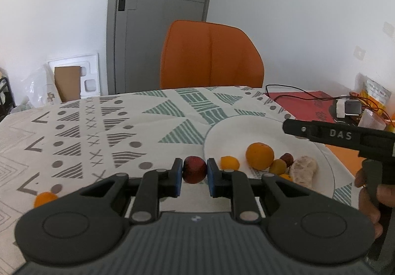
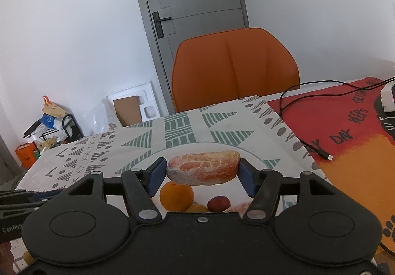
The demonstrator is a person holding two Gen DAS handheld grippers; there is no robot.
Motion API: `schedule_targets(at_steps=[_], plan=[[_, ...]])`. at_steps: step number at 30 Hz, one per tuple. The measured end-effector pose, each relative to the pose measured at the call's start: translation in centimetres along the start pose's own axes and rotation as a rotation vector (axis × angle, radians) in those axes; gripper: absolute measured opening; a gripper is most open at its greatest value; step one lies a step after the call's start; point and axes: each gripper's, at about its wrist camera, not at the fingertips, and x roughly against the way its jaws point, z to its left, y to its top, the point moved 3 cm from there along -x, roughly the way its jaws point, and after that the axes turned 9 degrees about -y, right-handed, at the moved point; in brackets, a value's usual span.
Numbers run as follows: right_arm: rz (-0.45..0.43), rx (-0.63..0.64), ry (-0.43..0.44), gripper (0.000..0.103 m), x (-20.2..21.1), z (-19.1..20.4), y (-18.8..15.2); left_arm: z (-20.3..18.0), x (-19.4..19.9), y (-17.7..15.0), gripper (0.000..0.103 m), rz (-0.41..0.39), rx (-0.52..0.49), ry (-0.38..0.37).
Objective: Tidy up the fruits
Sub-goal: 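Carry the red plum and pomelo segment over the plate with both grippers, then open both grippers to release the plum and pomelo segment onto the plate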
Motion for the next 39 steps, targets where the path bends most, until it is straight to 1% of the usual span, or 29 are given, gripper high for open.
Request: schedule_targets(at_steps=[6, 13, 17, 24, 25, 26, 30, 33, 35, 36, 38, 39], plan=[[-0.011, -0.001, -0.011, 0.073, 0.7, -0.5, 0.0, -0.9, -0.7, 0.2, 0.019, 0.008, -0.007, -0.020], [-0.008, -0.027, -0.004, 0.073, 3.4, -1.7, -1.3, -2.8, -1.5, 0.0, 0.019, 0.021, -0.029, -0.064], [-0.019, -0.027, -0.027, 0.074, 4.9, -2.7, -2.1, -4.0, -1.7, -0.1, 0.019, 0.019, -0.042, -0.092], [-0.006, -0.061, -0.061, 0.075, 5.9, -5.1, -3.1, -6.2, -2.0, -0.2, 0.020, 0.031, -0.060, -0.145], [-0.004, -0.069, -0.060, 0.075, 6.0, -5.3, -3.3, -6.4, -1.9, -0.2, 0.020, 0.033, -0.064, -0.147], [-0.003, -0.073, -0.060, 0.075, 6.1, -5.5, -3.5, -6.6, -1.7, -0.2, 0.024, 0.029, -0.072, -0.144], [-0.003, -0.075, -0.054, 0.076, 6.5, -5.6, -4.0, -6.3, -1.0, -0.1, 0.026, 0.028, -0.070, -0.129], [-0.001, -0.080, -0.045, 0.076, 6.6, -5.4, -4.3, -5.6, -0.1, 0.0, 0.033, 0.027, -0.064, -0.101], [-0.001, -0.083, -0.035, 0.076, 6.7, -5.2, -4.5, -5.0, 0.8, 0.1, 0.047, 0.014, -0.065, -0.072], [-0.003, -0.082, -0.029, 0.078, 6.8, -5.1, -4.6, -4.7, 1.4, 0.2, 0.051, 0.003, -0.064, -0.059], [-0.007, -0.081, -0.023, 0.080, 6.9, -4.9, -4.6, -4.0, 2.3, 0.3, 0.066, -0.017, -0.060, -0.040], [-0.007, -0.082, -0.020, 0.080, 6.9, -4.8, -4.6, -3.7, 2.9, 0.3, 0.069, -0.027, -0.058, -0.029]])
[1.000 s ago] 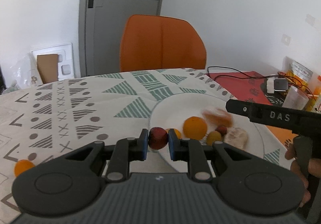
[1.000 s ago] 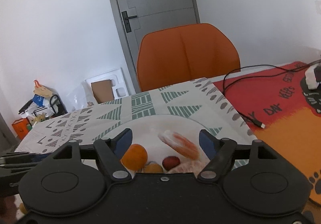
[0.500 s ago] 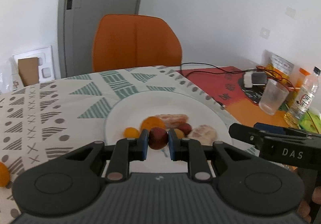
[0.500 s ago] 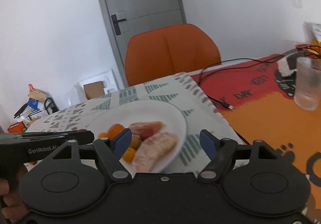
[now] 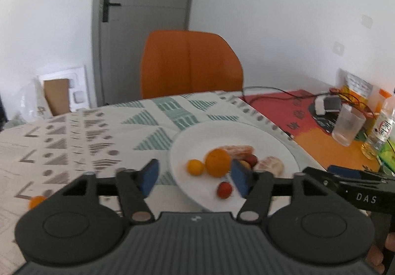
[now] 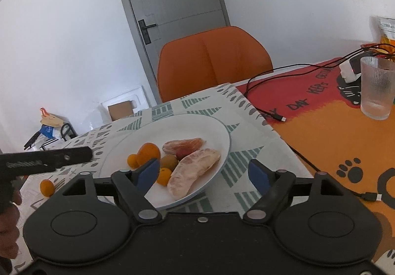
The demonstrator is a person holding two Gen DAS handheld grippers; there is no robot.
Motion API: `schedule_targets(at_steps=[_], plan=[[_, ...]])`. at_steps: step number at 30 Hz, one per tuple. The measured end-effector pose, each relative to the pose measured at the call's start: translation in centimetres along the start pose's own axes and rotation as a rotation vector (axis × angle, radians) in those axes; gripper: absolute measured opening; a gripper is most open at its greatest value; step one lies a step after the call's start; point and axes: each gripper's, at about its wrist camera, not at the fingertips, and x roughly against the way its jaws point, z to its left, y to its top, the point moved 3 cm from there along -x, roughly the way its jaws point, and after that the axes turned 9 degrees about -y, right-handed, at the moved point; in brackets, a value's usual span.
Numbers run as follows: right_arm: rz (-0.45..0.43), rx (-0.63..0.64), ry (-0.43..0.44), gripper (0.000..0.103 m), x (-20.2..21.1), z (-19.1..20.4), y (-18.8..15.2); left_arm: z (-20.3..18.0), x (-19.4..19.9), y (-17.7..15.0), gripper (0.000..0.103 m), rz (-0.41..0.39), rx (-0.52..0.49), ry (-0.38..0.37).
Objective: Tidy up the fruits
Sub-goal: 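Open both grippers to release the plum and pomelo segment onto the plate, then grasp the brown apricot with the right gripper while the left moves toward the orange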
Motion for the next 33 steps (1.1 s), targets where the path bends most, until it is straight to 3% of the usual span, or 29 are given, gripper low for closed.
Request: schedule_targets(at_steps=[2, 8, 33], plan=[[0.001, -0.002, 0.011, 0.081, 0.1, 0.3, -0.1, 0.6, 1.0, 0.1, 0.078, -0.016, -0.002, 0.029], [0.004, 0.023, 0.038, 0.084, 0.3, 2.0, -0.4, 2.6, 3.2, 0.2, 0.086, -0.048, 0.021, 0.087], [0.069, 0.204, 0.182, 0.091, 0.3, 13.0, -2.8, 11.9, 9.6, -3.3, 0.093, -0.097, 0.187, 0.209]])
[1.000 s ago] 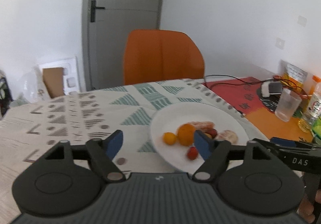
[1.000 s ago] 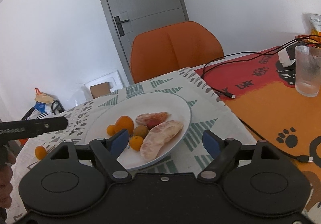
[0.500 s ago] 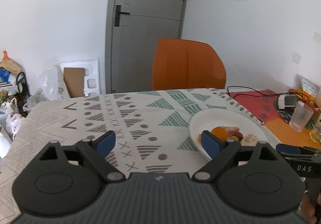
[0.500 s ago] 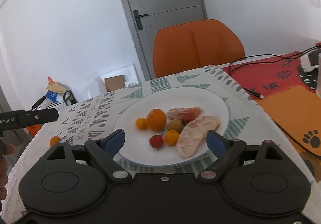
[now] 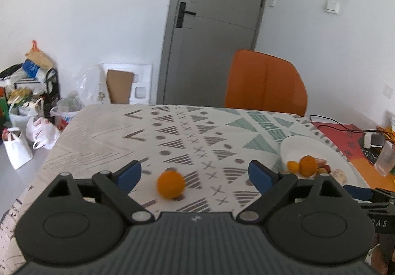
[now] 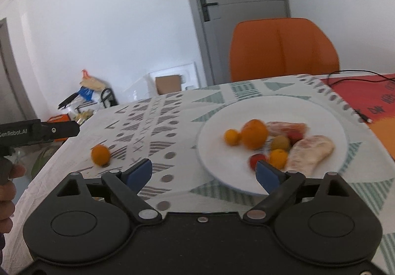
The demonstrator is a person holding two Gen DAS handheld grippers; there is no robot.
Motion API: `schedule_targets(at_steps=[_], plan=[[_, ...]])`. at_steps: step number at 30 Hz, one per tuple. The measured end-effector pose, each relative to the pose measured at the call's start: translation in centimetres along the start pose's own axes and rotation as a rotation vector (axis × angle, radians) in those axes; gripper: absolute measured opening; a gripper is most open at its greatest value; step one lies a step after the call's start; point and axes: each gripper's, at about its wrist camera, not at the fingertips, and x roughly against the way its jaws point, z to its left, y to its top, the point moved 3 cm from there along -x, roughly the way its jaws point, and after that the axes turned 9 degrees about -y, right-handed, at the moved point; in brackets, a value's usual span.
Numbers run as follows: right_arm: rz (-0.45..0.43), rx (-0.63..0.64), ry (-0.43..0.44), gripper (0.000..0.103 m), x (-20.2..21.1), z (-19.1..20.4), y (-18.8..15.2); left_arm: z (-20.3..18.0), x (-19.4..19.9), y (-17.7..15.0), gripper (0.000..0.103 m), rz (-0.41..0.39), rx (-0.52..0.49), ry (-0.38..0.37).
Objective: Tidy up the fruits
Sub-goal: 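Grasp the brown apricot with the right gripper while the left moves toward the orange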
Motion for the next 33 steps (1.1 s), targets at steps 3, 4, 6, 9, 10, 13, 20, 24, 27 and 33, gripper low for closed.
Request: schedule_targets(at_steps=[3, 4, 6, 9, 10, 13, 20, 24, 27, 33], plan=[[0.015, 0.028, 0.024, 0.091, -0.4, 1.6, -0.3, 1.3, 0.5, -0.4, 0.093, 0.005, 0.016, 0.022], [0.022, 0.043, 0.031, 0.091, -0.5, 2.2, -0.4, 1.7, 0.6, -0.6, 0.093, 0.009, 0.022, 0.027], [0.032, 0.063, 0.047, 0.091, -0.8, 3.3, -0.7, 2.5, 0.9, -1.0, 0.093, 0.016, 0.031, 0.032], [0.049, 0.092, 0.077, 0.091, -1.1, 4.8, -1.1, 3.4, 1.4, -1.6, 0.093, 0.025, 0.035, 0.045], [0.053, 0.103, 0.086, 0.091, -1.1, 5.4, -1.2, 3.8, 1.6, -1.7, 0.093, 0.028, 0.039, 0.050], [0.067, 0.138, 0.122, 0.091, -1.2, 7.1, -1.6, 4.7, 1.9, -2.1, 0.093, 0.035, 0.055, 0.061], [0.089, 0.219, 0.201, 0.083, -1.2, 10.9, -2.1, 6.4, 2.3, -3.0, 0.093, 0.053, 0.079, 0.057], [0.115, 0.233, 0.220, 0.075, -1.9, 12.1, -2.2, 7.0, 2.7, -3.2, 0.093, 0.054, 0.078, 0.049], [0.143, 0.244, 0.239, 0.059, -2.6, 12.8, -2.6, 7.5, 3.0, -3.6, 0.093, 0.055, 0.080, 0.045], [0.164, 0.214, 0.216, 0.025, -3.7, 12.4, -2.8, 8.0, 2.3, -3.8, 0.093, 0.072, 0.085, 0.043]])
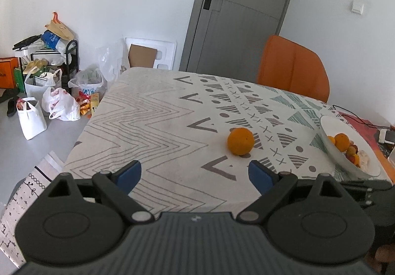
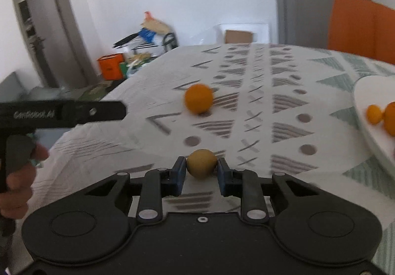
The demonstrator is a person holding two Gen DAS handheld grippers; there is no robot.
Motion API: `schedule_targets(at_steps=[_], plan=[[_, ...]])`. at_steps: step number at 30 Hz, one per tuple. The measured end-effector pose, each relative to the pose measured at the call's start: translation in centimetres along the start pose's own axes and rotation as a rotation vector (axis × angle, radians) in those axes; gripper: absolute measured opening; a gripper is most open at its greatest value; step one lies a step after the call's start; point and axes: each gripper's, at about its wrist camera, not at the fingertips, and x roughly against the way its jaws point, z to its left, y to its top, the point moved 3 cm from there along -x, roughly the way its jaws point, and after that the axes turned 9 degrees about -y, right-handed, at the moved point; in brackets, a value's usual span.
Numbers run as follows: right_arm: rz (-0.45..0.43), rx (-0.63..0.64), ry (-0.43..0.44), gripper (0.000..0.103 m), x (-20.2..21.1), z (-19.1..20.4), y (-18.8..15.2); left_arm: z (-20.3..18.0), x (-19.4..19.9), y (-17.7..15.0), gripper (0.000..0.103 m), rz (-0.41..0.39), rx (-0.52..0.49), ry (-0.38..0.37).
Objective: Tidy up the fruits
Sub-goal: 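Grasp the brown apricot with the right gripper while the left moves toward the orange, then grasp the orange with the left gripper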
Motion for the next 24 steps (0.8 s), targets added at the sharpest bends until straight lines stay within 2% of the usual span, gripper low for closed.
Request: schedule_targets(at_steps=[12, 24], plan=[[-0.055, -0.109, -0.081, 0.025, 1.7, -5.7, 0.8, -3.3, -4.0, 0.9, 0.088, 0.023, -0.092, -0.030], [-0.080, -0.170, -0.144, 0.025, 2.6, -10.8, 0.9, -5.2, -8.3, 1.2, 0.074, 0.075, -0.116, -0.042]])
